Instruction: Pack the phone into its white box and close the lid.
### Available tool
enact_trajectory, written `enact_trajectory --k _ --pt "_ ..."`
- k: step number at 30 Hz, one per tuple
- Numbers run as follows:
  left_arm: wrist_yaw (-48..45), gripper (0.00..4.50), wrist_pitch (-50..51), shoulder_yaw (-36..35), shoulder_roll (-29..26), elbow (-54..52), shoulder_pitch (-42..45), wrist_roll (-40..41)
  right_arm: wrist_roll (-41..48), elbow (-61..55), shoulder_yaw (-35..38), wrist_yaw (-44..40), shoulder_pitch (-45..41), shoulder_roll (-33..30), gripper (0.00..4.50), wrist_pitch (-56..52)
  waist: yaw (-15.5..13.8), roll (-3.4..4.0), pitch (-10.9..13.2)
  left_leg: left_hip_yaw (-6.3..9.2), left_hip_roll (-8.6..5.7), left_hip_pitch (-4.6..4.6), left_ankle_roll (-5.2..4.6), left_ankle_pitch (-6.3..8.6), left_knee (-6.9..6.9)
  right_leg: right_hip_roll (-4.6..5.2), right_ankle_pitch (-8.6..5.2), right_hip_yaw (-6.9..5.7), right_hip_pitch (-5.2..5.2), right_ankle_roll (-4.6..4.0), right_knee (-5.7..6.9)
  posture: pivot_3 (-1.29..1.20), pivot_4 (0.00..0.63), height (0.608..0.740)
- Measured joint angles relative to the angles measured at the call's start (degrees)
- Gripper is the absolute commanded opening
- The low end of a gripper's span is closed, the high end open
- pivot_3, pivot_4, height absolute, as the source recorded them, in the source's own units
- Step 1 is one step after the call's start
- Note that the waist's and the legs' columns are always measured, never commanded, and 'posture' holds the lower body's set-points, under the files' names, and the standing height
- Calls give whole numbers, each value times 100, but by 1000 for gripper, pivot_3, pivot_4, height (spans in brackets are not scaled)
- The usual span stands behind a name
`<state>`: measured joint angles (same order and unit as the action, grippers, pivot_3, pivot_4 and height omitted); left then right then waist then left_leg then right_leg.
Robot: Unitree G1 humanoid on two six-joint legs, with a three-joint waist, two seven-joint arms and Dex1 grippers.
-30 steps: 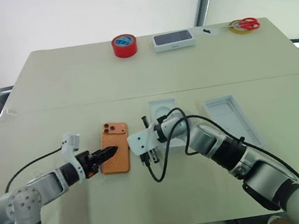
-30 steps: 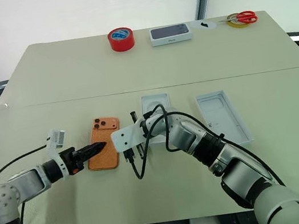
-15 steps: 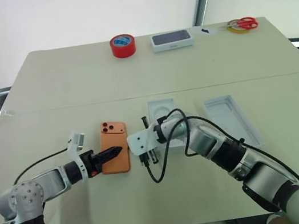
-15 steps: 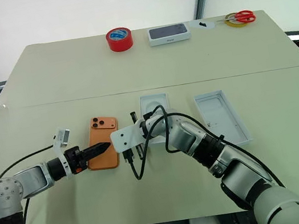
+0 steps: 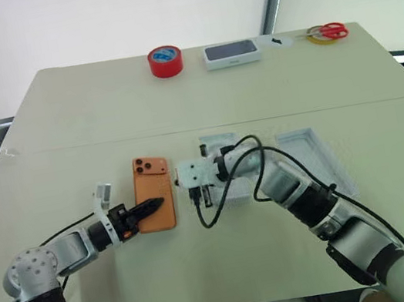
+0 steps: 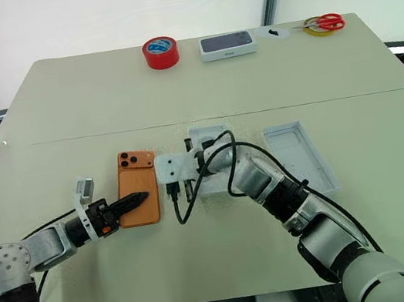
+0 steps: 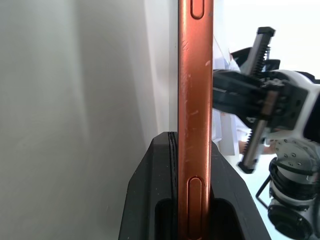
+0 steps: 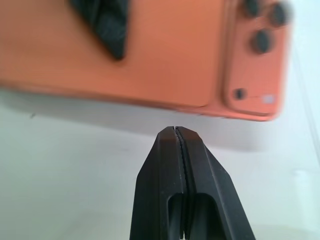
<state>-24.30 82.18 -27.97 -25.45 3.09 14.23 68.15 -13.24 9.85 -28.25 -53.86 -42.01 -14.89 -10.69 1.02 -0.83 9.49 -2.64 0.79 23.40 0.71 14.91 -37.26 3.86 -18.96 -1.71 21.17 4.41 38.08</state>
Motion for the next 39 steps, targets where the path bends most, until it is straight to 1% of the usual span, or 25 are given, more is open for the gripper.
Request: enact_trajectory --k 3,8,9,10,11,12,14,15,17,19,22,23,24,29,31,37,39 --pt "117 34 -1 -58 54 58 33 99 165 -98 108 -57 20 -68 0 -78 -8 0 0 0 0 0 0 0 0 0 0 0 0 0 0 0 150 740" --pt "306 34 -87 -69 146 52 118 128 1110 -515 847 -411 113 -280 0 -511 -21 -3 3 0 0 2 -1 0 0 0 0 0 0 0 -2 0 150 740" --pt "309 0 -205 -73 219 17 117 132 1481 -647 1044 -661 121 -408 407 -736 -23 -4 4 0 0 4 -1 1 1 0 0 0 0 0 -4 0 150 740" --pt "309 0 -316 -90 291 -49 114 146 1825 -781 1214 -946 161 -571 588 -932 -28 -10 8 1 0 5 -2 1 2 0 0 0 0 0 -8 0 150 740" --pt "309 0 -382 -109 327 -91 112 180 2016 -862 1311 -1121 199 -683 876 -1030 -25 -13 10 1 0 5 -3 2 2 0 0 0 -1 0 -8 0 150 740" --pt "308 0 -468 -118 340 -145 112 228 2195 -952 1385 -1312 275 -828 1292 -1075 -15 -16 12 0 1 5 -4 2 5 0 0 0 -1 0 -11 0 150 740" --pt "312 0 -627 -108 363 -318 121 258 2188 -1282 1243 -1699 722 -1417 2289 -755 -30 -17 11 1 1 5 -10 6 9 0 0 0 -1 0 -15 0 150 740" --pt "313 0 -681 -110 357 -365 111 261 2146 -1428 1147 -1840 1022 -1685 2289 -631 -39 -17 12 0 1 5 -21 12 11 0 0 0 -3 0 -19 0 150 740" --pt "313 0 -771 -117 318 -402 87 267 2121 -1582 987 -2019 1638 -2011 2289 -503 -19 -17 14 -2 1 6 -38 22 10 0 0 1 -2 0 -20 0 150 740" --pt "312 0 -787 -77 297 -415 86 271 2043 -1654 924 -1967 1842 -2058 2289 -237 37 -15 16 -5 3 6 -36 20 9 0 0 5 3 0 -14 0 150 740" --pt "312 0 -794 1 294 -437 81 276 1886 -1751 932 -1754 1861 -2115 2289 148 13 -15 16 -2 7 3 -25 14 9 -6 0 4 3 -1 -11 0 150 740" --pt "313 0 -798 9 291 -437 70 276 1797 -1749 933 -1653 1864 -2119 2289 266 -4 -15 16 -2 7 3 2 -2 9 -6 0 4 3 -1 -12 0 150 740" --pt "315 0 -799 18 289 -437 66 275 1768 -1748 933 -1546 1866 -2105 2289 356 -14 -16 17 -3 7 6 2 -2 8 -6 0 4 3 -1 -14 0 150 740" --pt "315 0 -799 47 286 -437 79 276 1768 -1744 927 -1273 1864 -1968 2289 381 -41 -19 18 -2 7 6 2 -2 -1 -5 0 4 -4 0 -14 0 150 740" --pt "316 0 -816 78 286 -436 98 274 1631 -1705 917 -1177 1861 -1973 2289 476 -38 -19 18 -2 7 6 2 -2 -1 -6 0 3 -4 0 -14 0 150 740" --pt "354 0 -836 198 288 -436 145 276 1537 -1653 848 -1182 1864 -2004 2289 550 -29 -19 18 -2 7 6 2 -2 0 -6 0 3 -4 0 -14 0 150 740" --pt "356 0 -838 206 287 -436 144 276 1439 -1581 805 -1182 1868 -2022 1746 584 -30 -20 18 -2 7 6 2 -2 0 -6 0 3 -3 0 -14 0 150 740"
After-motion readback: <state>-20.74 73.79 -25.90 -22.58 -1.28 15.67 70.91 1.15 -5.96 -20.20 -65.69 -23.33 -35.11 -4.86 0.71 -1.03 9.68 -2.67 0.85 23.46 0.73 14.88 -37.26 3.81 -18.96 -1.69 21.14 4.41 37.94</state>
